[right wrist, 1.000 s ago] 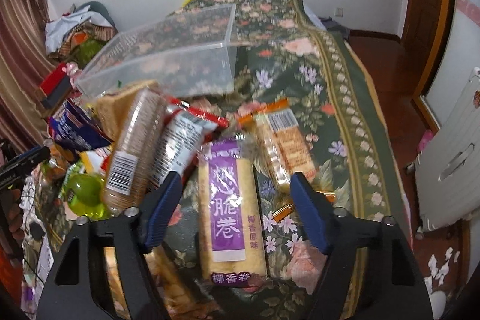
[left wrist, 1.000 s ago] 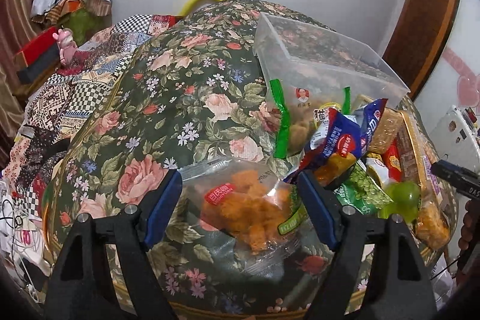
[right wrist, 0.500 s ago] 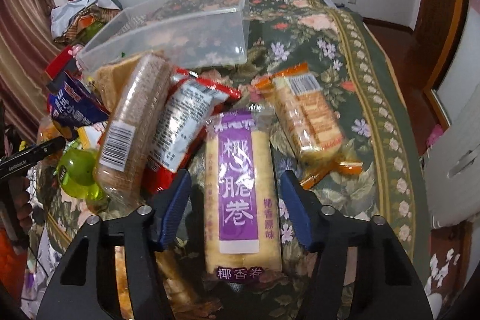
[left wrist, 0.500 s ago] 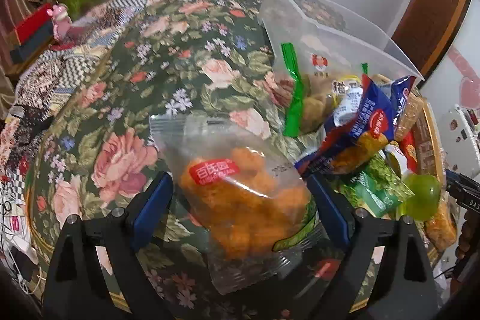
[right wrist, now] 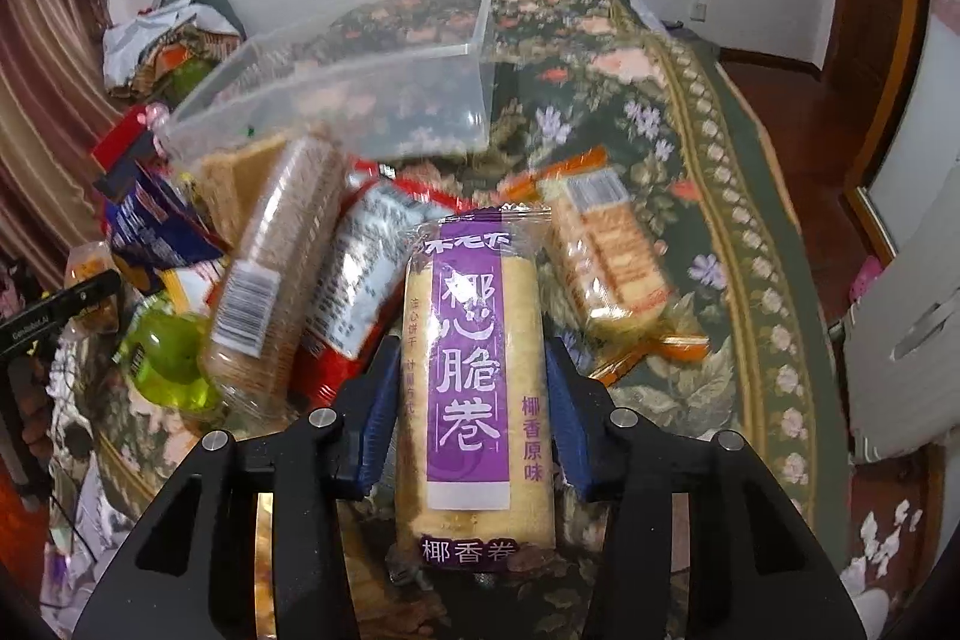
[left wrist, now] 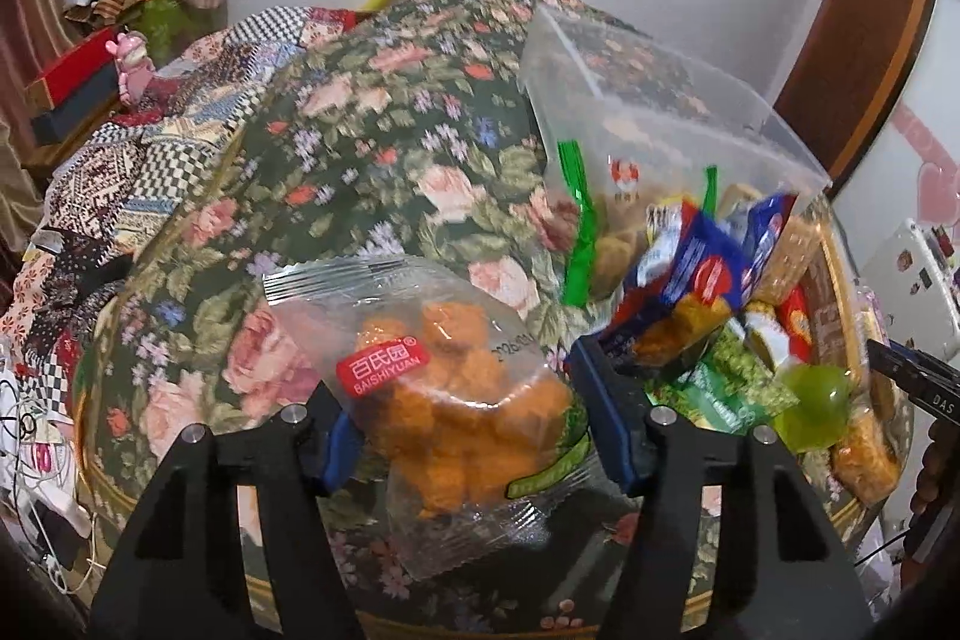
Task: Organize snacks
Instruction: 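Grasp purple coconut roll with right gripper while left grasps orange nugget bag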
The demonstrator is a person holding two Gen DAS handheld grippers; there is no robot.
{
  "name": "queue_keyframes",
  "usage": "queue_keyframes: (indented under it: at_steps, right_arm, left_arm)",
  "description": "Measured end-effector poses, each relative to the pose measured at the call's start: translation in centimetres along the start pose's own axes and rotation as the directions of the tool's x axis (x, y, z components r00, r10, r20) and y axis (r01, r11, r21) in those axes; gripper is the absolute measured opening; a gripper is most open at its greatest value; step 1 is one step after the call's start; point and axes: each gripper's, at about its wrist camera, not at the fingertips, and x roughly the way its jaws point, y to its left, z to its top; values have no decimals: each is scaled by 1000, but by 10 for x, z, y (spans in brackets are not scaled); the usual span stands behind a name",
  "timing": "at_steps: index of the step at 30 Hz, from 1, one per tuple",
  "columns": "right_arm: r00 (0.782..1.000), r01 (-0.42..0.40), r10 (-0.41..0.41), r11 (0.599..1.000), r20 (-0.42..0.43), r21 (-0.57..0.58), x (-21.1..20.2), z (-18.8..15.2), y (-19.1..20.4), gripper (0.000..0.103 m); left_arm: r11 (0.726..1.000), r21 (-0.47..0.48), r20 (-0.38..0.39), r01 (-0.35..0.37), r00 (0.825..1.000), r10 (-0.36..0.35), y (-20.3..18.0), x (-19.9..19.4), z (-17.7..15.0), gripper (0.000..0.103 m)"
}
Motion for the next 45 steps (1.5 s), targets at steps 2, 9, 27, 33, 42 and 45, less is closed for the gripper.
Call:
queue_keyframes:
  at_steps: [2, 9, 27, 33, 42, 45]
  right_arm:
    - [1000, -6, 6, 1000, 23, 3, -6, 5, 0, 43]
    - [991, -32, 33, 999, 128, -10, -28, 33, 4, 43]
    - [958, -91, 113, 991, 262, -97, -15, 104, 34, 43]
    - [959, -115, 138, 988, 247, -106, 7, 128, 39, 42]
    - [980, -94, 115, 987, 164, -129, 50, 149, 43, 42]
    - [986, -92, 109, 987, 129, -129, 64, 153, 43, 42]
  left_arm:
    - [1000, 1, 30, -8, 1000, 8, 0, -11, 6, 63]
    - [999, 29, 123, 14, 992, -17, -14, -38, 39, 63]
    - [987, 116, 178, 110, 975, -129, -76, -20, 135, 63]
    - [985, 134, 128, 110, 984, -127, -88, 11, 158, 63]
    - [982, 157, 19, 106, 994, -110, -102, 65, 169, 63]
    - [981, 162, -6, 108, 994, -108, -103, 78, 170, 63]
